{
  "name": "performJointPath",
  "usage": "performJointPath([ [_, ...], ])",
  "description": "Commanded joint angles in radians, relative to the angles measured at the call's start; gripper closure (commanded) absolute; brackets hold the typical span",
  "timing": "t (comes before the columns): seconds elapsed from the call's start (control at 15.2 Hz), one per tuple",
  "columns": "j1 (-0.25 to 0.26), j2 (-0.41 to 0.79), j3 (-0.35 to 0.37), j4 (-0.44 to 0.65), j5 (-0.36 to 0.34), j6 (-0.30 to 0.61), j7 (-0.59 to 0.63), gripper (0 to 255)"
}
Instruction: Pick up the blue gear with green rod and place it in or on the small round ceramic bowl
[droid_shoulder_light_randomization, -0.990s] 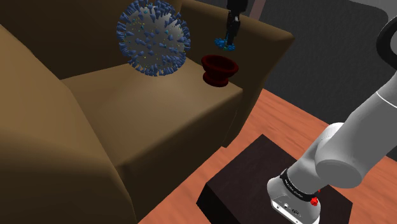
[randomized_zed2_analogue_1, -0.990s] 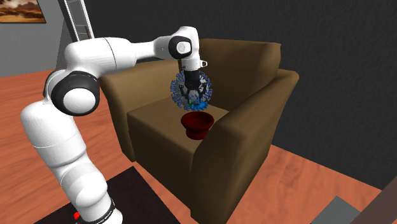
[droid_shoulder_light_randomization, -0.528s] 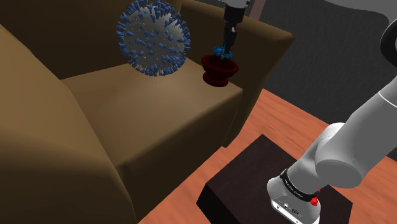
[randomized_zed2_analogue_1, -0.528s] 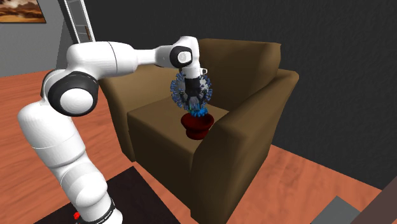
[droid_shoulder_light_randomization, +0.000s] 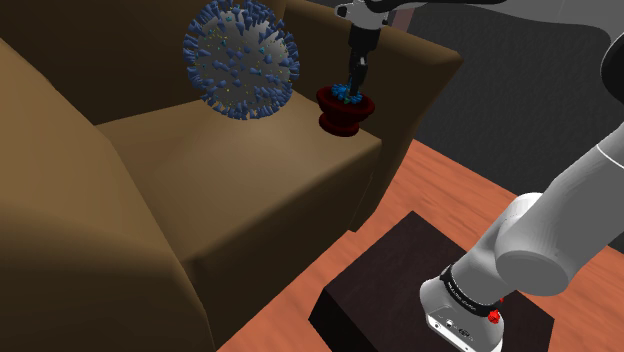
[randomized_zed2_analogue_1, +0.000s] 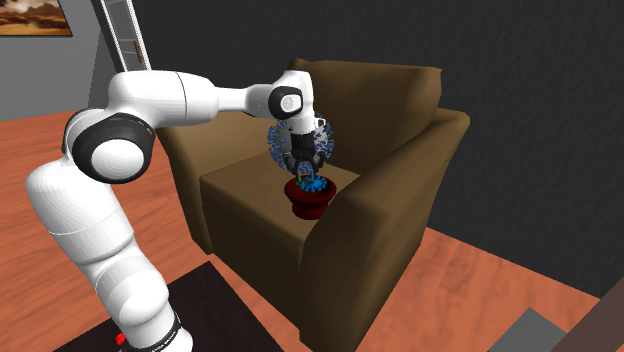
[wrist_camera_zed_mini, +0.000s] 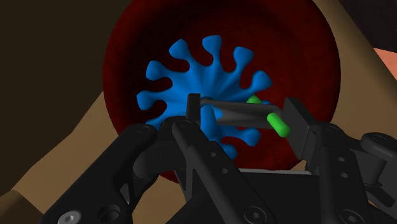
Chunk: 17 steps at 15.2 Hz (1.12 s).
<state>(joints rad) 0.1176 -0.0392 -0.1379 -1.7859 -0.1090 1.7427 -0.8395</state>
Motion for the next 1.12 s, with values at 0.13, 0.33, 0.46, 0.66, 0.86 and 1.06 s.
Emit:
performJointPath([
  [0.13,0.000,0.000,0.000,-0.003,0.000,0.003,0.000,255],
  [0.33,0.000,0.000,0.000,-0.003,0.000,0.003,0.000,0],
  [0.46,0.000,0.000,0.000,-0.002,0.000,0.003,0.000,0],
  [0.66,0.000,0.000,0.000,-0.002,0.000,0.003,0.000,0],
  [0.86,0.004,0.011,0.004,0.111,0.003,-0.100,-0.003,0],
  [1.06,0.005,0.016,0.005,0.144,0.004,-0.128,-0.004,0],
])
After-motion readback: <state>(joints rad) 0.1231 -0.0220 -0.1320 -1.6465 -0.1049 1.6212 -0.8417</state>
